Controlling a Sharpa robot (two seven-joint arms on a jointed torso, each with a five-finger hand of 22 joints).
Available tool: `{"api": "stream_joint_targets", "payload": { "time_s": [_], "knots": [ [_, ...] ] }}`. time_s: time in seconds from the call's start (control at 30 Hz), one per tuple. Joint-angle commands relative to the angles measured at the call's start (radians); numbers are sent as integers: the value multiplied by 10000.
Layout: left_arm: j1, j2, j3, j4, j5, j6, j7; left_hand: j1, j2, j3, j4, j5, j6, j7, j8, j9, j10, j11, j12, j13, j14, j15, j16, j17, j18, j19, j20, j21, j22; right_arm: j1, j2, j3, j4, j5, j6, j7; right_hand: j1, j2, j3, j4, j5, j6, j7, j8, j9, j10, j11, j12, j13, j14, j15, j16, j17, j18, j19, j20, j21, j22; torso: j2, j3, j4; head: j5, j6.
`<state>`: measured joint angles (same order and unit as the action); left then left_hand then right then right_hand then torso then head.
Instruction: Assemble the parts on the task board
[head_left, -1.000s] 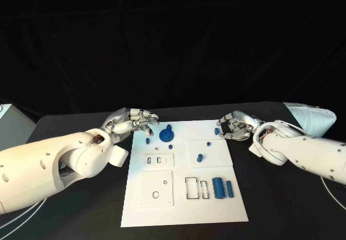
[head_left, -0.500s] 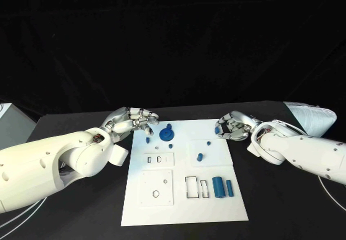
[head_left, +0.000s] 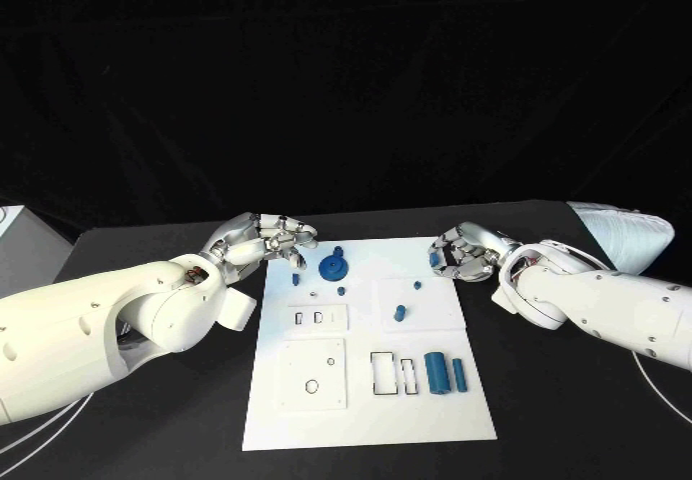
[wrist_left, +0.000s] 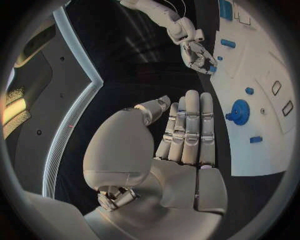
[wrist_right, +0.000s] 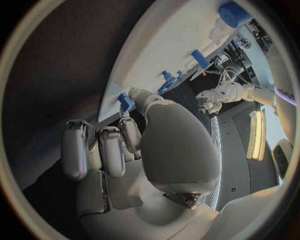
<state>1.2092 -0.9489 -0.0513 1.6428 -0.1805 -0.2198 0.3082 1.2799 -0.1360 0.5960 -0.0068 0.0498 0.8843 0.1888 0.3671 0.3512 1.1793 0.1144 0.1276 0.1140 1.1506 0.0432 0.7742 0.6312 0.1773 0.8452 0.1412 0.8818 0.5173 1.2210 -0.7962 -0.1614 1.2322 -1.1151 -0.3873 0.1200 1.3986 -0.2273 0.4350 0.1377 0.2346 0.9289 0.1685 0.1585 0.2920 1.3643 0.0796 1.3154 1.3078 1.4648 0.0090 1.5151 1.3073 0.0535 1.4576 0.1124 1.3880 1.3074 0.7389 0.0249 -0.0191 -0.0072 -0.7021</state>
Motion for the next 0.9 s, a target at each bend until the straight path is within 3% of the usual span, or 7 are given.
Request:
{"api": "stream_joint_targets", "payload": {
  "time_s": [0.03, 0.2, 0.47, 0.53, 0.57, 0.7, 0.9],
  "knots": [
    [1, 5, 4, 28, -38, 217, 85, -15, -58, 43, -3, 11, -58, -9, -35, 10, -50, 10, 32, 16, -58, 7, -3, 10, 57, 21, 78, -47, -7, -7, 16, 0, -22, -77, 8, -48, -49, 45, 81, -9, 49, 89, -11, 52, 11, 75, 5, 53, 419, 811, -25, 59, 1722, -63, 64, 2, 57, 1386, -1, 2, -1, -4, 25],
    [1, 4, 4, 26, -41, 217, 80, -15, -58, 43, -3, 11, -58, -9, -35, 10, -50, 10, 32, 16, -58, 7, -3, 10, 57, 21, 78, -47, -7, -8, 25, 0, -36, -77, -49, -80, -92, 128, 183, -5, 60, 189, -47, 124, 25, 107, -25, 78, 435, 813, -47, 60, 1723, -66, 77, -17, 69, 1400, -7, 5, -3, -2, 28],
    [1, -1, 4, 16, -44, 216, 78, -15, -58, 43, -3, 11, -58, -9, -35, 10, -50, 10, 32, 16, -58, 7, -3, 10, 57, 21, 78, -47, -7, -8, 31, 0, -52, -77, -133, -102, -98, 339, 459, -194, -132, 726, -276, 616, 195, 176, -218, 123, 470, 818, -206, 57, 1729, -76, 114, -151, 104, 1449, -11, -3, 2, 9, 34],
    [1, -3, 3, 13, -45, 215, 78, -35, -60, 41, 14, 11, -59, -4, -40, 12, -57, 15, 36, 20, -62, 12, -3, 13, 56, 24, 80, -54, -17, -8, 36, 1, -54, -79, -164, -117, -93, 438, 544, -287, -365, 847, -358, 820, 276, 189, -290, 121, 472, 819, -272, 55, 1730, -77, 120, -213, 105, 1460, -13, -4, 4, 7, 32],
    [1, -4, 3, 13, -45, 215, 78, -35, -60, 41, 14, 11, -59, -4, -40, 12, -57, 15, 36, 20, -62, 12, -3, 13, 56, 24, 80, -54, -17, -8, 38, 1, -54, -80, -180, -124, -61, 581, 724, -372, -1030, 869, -412, 979, 340, 190, -345, 109, 468, 820, -321, 51, 1729, -77, 122, -267, 99, 1466, -13, -4, 4, 7, 32],
    [1, -9, 3, 15, -45, 215, 77, -35, -60, 41, 14, 11, -59, -4, -40, 12, -57, 15, 36, 20, -62, 12, -3, 13, 56, 24, 80, -54, -17, -8, 41, 1, -40, -103, -259, -169, -118, 714, 863, -412, -1091, 956, -477, 1202, 431, 214, -392, 119, 481, 821, -359, 48, 1730, -85, 139, -300, 116, 1487, -4, -8, 2, 11, 29],
    [1, -22, 3, 14, -45, 213, 76, -35, -60, 41, 14, 11, -59, -4, -40, 12, -57, 15, 36, 20, -62, 12, -3, 13, 56, 24, 80, -54, -17, -8, 25, 2, 33, -198, -510, -325, -200, 710, 899, -443, -1106, 936, -507, 1323, 483, 251, -418, 148, 508, 808, -385, 16, 1679, -89, 152, -326, 129, 1503, -8, -4, 2, 31, 31]
  ]
}}
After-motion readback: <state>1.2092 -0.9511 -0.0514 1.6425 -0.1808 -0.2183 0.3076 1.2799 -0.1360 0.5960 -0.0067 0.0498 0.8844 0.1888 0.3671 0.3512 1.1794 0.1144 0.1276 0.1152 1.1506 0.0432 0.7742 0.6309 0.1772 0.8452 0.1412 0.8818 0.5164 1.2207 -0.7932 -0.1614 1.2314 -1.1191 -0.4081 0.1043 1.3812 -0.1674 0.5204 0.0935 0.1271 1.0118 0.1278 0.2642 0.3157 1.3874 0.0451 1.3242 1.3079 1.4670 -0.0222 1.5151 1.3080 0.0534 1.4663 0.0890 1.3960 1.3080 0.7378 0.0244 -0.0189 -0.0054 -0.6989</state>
